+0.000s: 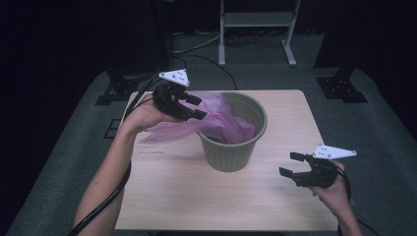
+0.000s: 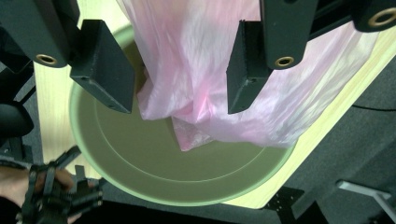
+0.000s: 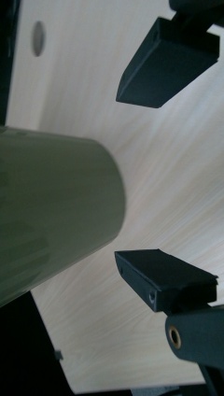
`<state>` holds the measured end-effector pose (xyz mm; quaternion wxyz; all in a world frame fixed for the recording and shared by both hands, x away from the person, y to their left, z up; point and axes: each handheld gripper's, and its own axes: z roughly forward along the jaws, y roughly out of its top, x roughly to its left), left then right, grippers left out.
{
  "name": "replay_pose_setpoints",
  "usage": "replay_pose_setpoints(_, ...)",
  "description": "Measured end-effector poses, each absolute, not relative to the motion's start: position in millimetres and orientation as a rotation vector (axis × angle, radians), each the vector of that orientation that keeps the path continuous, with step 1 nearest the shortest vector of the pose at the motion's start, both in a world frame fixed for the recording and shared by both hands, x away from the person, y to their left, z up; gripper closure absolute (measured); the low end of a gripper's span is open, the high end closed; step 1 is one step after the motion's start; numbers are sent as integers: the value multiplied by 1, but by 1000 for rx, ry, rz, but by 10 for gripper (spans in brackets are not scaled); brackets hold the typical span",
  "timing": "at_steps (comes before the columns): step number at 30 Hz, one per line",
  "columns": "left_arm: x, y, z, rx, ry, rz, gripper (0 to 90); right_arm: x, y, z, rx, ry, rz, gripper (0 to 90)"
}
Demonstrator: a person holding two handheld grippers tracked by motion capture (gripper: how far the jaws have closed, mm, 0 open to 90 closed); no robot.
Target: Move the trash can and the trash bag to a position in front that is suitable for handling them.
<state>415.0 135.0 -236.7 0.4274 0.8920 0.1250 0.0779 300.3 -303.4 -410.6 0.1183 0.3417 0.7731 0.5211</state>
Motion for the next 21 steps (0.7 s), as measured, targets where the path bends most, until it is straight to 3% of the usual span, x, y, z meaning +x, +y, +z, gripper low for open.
replay_pose_setpoints(10, 395, 178, -236, 2168, 355, 203, 369, 327, -267, -328, 793, 2351, 1532, 175)
replay_pose_setpoints(21, 388, 197, -243, 2178, 366, 201, 364, 363, -187, -285, 578, 2516, 1453, 182)
